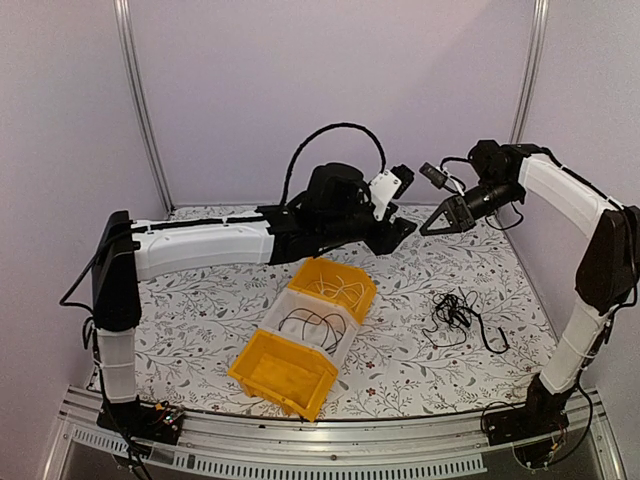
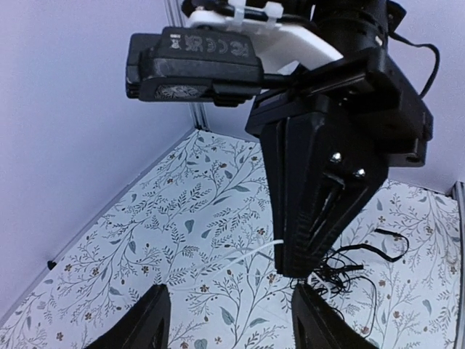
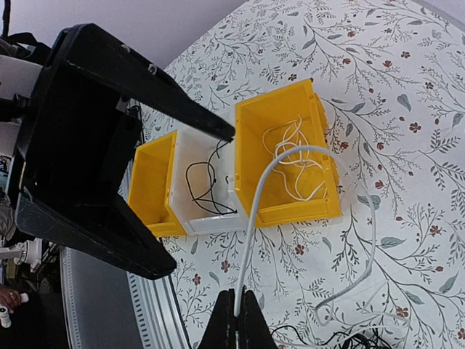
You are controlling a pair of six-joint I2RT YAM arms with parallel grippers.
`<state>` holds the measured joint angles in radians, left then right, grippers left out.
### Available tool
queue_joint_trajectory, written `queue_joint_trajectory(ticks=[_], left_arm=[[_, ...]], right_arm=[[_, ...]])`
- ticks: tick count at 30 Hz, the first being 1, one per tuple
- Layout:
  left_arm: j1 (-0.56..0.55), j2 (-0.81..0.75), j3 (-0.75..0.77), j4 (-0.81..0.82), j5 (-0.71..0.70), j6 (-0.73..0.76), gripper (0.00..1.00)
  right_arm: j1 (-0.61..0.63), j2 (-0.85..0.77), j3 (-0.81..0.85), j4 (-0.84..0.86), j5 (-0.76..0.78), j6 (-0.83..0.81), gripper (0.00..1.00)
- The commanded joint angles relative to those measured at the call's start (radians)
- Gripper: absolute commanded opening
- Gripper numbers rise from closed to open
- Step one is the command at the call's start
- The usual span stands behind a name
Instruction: Untangle the cables
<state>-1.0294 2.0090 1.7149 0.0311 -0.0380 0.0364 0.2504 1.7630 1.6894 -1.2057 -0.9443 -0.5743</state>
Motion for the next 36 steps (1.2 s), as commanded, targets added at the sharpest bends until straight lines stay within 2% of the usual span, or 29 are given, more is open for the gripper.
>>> queue_joint_trajectory(ticks=[1,6,13,16,22,28,29,31,34,36], left_arm=[[-0.025,0.039,0.054,-0.028,-0.169,0.144,0.6],[-0.029,0.045,0.049,-0.004,-0.234,0.217,0.62],[-0.037,0.054,0.013,0.095,-0.167,0.325,0.56],[-0.05,0.056,-0.003,0.141,-0.151,0.376,0.42],[-0.047,0.037,-0.016,0.158,-0.153,0.356,0.0],[-0.037,-0.007,-0.001,0.153,-0.163,0.242,0.0],[-0.037,-0.01,0.011,0.137,-0.161,0.226,0.0],[-0.036,-0.011,0.042,0.107,-0.165,0.197,0.0],[-0.035,-0.014,0.073,0.076,-0.183,0.157,0.0],[-0.034,-0.009,0.103,0.042,-0.204,0.142,0.0]], right_arm=[[0.019,-0.037,0.033,-0.067,-0.036,-0.066,0.0],[0.038,-0.037,0.039,-0.077,-0.038,-0.072,0.0],[0.068,-0.03,0.061,-0.115,-0.054,-0.084,0.0],[0.069,-0.022,0.061,-0.136,-0.082,-0.091,0.0],[0.068,-0.005,0.046,-0.124,-0.121,-0.09,0.0],[0.061,-0.004,0.026,-0.025,-0.098,-0.05,0.01],[0.062,-0.002,0.02,-0.001,-0.094,-0.037,0.04],[0.062,0.003,0.005,0.06,-0.095,-0.017,0.17],[0.064,0.017,-0.014,0.127,-0.129,0.025,0.3],[0.068,0.031,-0.014,0.156,-0.16,0.041,0.35]])
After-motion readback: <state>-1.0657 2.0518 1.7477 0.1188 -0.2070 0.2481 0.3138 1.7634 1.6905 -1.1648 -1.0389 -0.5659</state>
